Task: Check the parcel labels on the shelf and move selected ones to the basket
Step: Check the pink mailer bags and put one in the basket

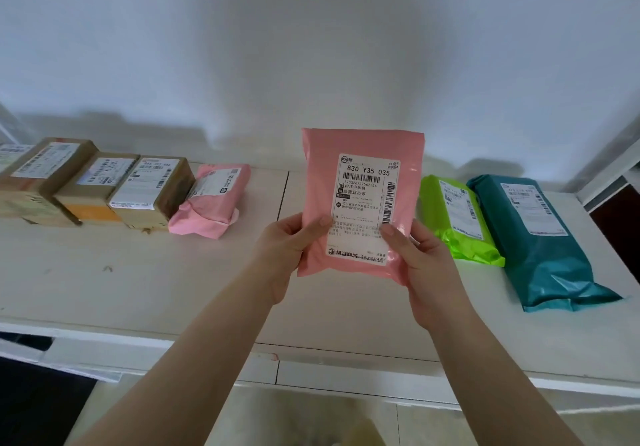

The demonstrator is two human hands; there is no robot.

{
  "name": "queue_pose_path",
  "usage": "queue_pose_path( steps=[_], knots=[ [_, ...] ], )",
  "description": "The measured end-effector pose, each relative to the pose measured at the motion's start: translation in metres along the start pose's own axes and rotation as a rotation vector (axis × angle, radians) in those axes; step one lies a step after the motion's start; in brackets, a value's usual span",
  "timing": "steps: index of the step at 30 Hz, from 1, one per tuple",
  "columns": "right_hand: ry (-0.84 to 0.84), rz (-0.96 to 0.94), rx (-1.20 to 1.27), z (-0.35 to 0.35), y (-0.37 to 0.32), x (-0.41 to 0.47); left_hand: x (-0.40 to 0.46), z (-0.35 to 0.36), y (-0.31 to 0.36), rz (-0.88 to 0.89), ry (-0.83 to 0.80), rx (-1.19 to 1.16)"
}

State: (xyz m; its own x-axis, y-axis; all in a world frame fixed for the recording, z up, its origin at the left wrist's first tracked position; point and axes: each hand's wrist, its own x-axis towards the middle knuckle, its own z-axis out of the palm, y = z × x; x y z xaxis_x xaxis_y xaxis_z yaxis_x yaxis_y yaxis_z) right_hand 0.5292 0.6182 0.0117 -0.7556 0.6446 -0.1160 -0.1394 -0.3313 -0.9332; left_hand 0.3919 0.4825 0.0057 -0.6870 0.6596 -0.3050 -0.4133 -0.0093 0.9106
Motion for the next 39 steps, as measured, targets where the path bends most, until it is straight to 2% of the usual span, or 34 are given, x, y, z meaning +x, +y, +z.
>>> queue_pose_path(
  steps=[39],
  knots=[
    [0.052, 0.008, -0.017, 0.023, 0.007, 0.002, 0.001, -0.016, 0.012, -0.048, 0.045, -0.017]
  ],
)
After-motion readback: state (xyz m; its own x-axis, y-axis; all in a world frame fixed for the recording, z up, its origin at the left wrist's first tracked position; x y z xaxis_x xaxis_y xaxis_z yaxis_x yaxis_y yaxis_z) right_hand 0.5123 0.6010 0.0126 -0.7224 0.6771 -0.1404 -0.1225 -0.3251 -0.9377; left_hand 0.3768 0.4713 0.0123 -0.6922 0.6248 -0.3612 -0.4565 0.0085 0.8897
